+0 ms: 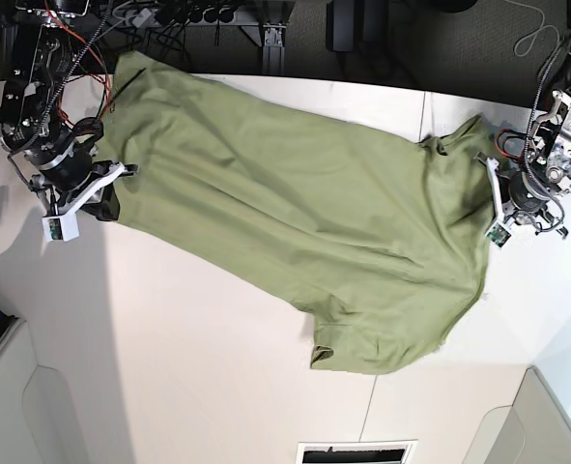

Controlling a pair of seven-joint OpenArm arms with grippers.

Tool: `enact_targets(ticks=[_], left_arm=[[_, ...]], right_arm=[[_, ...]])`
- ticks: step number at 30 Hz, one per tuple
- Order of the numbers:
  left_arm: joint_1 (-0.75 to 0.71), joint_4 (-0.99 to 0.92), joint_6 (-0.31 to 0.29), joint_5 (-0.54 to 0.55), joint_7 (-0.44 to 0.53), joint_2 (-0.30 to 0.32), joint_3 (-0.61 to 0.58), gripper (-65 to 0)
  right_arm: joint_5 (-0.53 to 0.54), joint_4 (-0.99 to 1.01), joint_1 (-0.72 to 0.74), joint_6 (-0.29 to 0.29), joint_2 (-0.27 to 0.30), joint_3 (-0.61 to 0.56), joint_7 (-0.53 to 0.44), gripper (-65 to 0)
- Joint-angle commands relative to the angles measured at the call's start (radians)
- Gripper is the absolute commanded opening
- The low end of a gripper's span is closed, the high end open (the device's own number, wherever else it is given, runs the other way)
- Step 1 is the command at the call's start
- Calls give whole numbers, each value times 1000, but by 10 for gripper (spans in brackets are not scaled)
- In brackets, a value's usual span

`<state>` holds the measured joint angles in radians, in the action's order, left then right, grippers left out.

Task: Layout the t-shirt on the table in an organized manner, then fold the t-shirt properly
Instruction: 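Pull the shirt corner with the left gripper and release it, then grasp the shirt collar edge with the left gripper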

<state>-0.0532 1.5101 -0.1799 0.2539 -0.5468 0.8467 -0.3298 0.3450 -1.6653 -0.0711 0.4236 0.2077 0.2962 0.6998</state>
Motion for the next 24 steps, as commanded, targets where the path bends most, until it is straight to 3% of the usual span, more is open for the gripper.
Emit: enact_targets(ticks=[1, 4, 9, 12, 17, 21, 24], left_arm=[[17, 10, 15, -2, 10, 36, 11, -650], [17, 10, -6, 17, -3, 70, 11, -650], [19, 11, -132, 132, -30, 91, 11, -648], [20, 11, -177, 154, -34, 93, 11, -561], [23, 11, -167, 154, -33, 113, 21, -417], [23, 11, -107, 154, -3, 123, 138, -407], [23, 34, -98, 194, 4, 122, 273, -407]], right_arm=[[3, 9, 10, 3, 11, 3, -24, -650], [3, 80, 15, 6, 11, 3, -47, -650], [3, 161, 15, 49, 11, 3, -52, -650], [3, 165, 15, 48, 12, 3, -53, -650], [32, 161, 16, 48, 34, 4, -57, -650], [101, 123, 15, 48, 64, 4, -56, -650], [101, 74, 15, 48, 63, 6, -51, -650]])
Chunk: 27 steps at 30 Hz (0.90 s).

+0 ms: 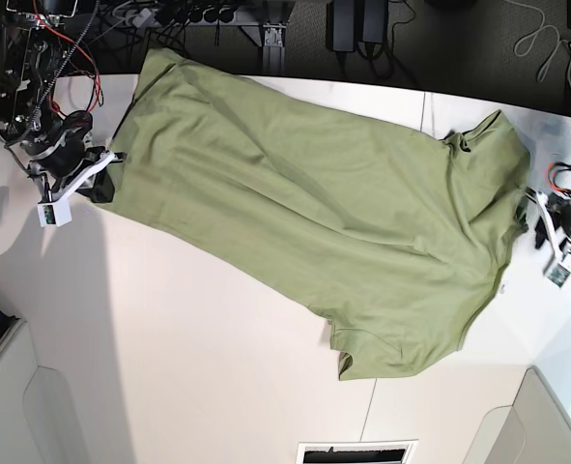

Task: Layout the t-shirt on the table in an organized manner, then fold the t-shirt properly
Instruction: 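Grasp the shirt collar edge with the left gripper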

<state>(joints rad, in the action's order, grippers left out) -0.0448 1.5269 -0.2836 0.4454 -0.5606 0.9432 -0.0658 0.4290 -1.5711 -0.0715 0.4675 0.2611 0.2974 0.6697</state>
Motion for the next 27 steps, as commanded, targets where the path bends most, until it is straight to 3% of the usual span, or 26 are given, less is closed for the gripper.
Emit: enact_targets(ticks=[1, 3, 5, 8, 11, 14, 17, 21, 27], left_arm=[[13, 39, -2, 27, 16, 25, 45, -407], [8, 106, -55, 100, 2, 17, 94, -407], [-11, 209, -154, 190, -9, 3, 98, -407], [-97, 406, -245, 221, -17, -88, 95, -407], [-199, 572, -254, 223, -16, -182, 31, -413], [-254, 618, -256, 150, 3, -265, -112, -463], [-259, 586, -232, -2, 26, -342, -269, -475], [-252, 494, -126, -153, 100, -428, -410, -475], [-170, 304, -121, -205, 115, -544, -526, -475]], right_arm=[[19, -32, 16, 5, 10, 5, -21, -650], [24, -44, 18, 5, 10, 5, -21, -650], [24, -43, 22, 5, 8, 4, -20, -650], [20, -42, 26, 5, 4, 4, -16, -650], [11, -42, 30, 5, 5, 4, -13, -650], [-11, -42, 33, 5, 5, 4, -14, -650], [-19, -40, 32, 5, 5, 4, -8, -650], [-21, -35, 32, 12, 5, -2, -7, -650], [-43, 44, 33, 13, 5, -66, -12, -650]])
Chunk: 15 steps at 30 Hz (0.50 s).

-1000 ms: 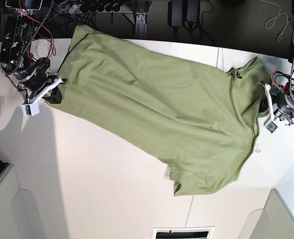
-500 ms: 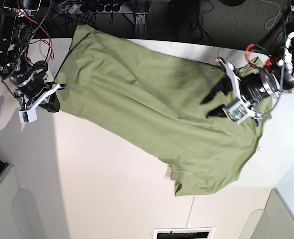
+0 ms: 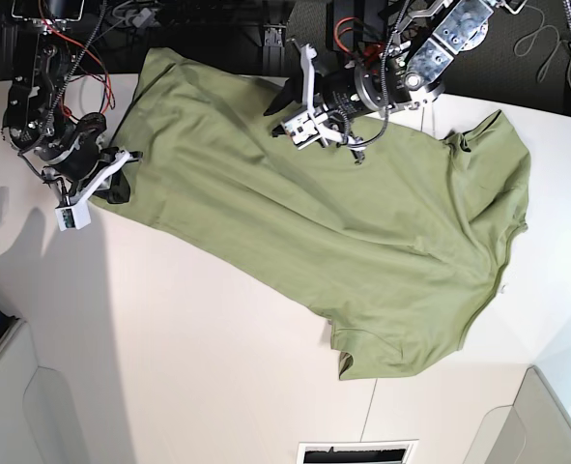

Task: Layout the t-shirt on the table in an organized manner, then fold the t-shirt properly
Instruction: 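Grasp the shirt collar edge with the left gripper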

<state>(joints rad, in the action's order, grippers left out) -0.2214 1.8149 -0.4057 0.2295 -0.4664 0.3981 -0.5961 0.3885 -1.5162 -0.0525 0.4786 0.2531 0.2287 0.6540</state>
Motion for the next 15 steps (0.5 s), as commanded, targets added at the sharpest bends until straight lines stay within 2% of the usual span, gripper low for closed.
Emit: enact_targets(ticks=[1, 6, 15], left_arm=[[17, -11, 2, 10, 21, -13, -10, -475], [14, -56, 1, 5, -4, -16, -38, -475], [-46, -56, -3, 5, -10, 20, -38, -475]], right_arm=[[-20, 8, 14, 2, 13, -11, -2, -650], [-114, 125, 73, 1, 15, -43, -25, -650], [-123, 366, 311, -1, 38, -43, -56, -650]])
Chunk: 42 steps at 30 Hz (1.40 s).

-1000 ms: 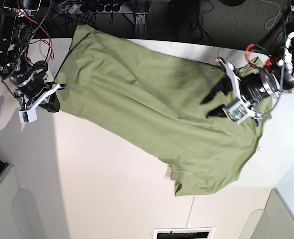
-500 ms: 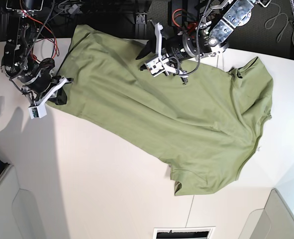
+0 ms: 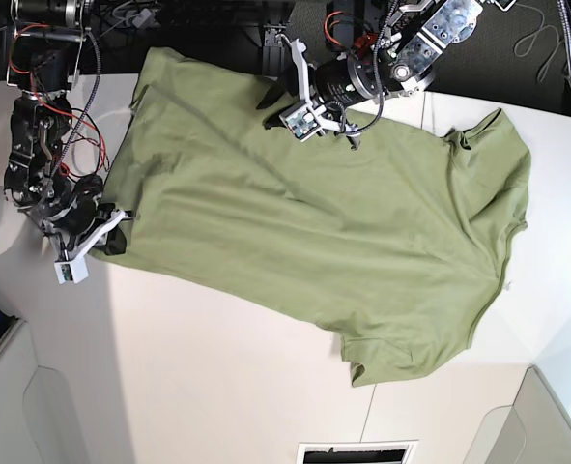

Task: Layout the t-shirt on the table in an organized manner, then fold the t-shirt properly
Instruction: 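Grasp the shirt collar edge with the left gripper, then lift the shirt with both grippers and shake it out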

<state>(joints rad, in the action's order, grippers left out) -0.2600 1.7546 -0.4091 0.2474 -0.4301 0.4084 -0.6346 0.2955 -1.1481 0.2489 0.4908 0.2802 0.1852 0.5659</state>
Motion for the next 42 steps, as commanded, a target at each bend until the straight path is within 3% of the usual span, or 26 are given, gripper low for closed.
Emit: enact_targets(ticks=[1, 12, 16, 19, 24, 31, 35, 39, 42], left_arm=[[-8, 5, 1, -13, -46, 10, 1, -475], [-9, 139, 1, -12, -106, 14, 1, -474], [-9, 222, 10, -13, -107, 61, 1, -474], [-9, 276, 64, -24, -109, 100, 13, -474], [-10, 307, 156, -50, -122, 156, 171, -474], [-9, 277, 215, -43, -120, 201, 502, -475], [-8, 112, 198, 14, -78, 204, 620, -474], [-8, -61, 77, -2, -30, 204, 618, -474], [0, -157, 99, -1, 6, 204, 613, -475]], right_arm=[[-30, 1, 26, -15, 11, 1, 32, -650], [-23, -66, 88, -49, 11, 51, 29, -650], [-15, -125, 88, -49, 11, 57, 54, -650], [63, -146, 85, -43, 11, 57, 101, -650], [161, -148, 74, 35, -18, 40, 109, -650], [45, -148, 75, 44, -56, -165, 90, -650], [-36, -146, 75, 17, -56, -255, 81, -650], [-65, -135, 75, 18, -46, -259, 82, -650], [-68, -125, 74, 17, -27, -259, 85, -650]])
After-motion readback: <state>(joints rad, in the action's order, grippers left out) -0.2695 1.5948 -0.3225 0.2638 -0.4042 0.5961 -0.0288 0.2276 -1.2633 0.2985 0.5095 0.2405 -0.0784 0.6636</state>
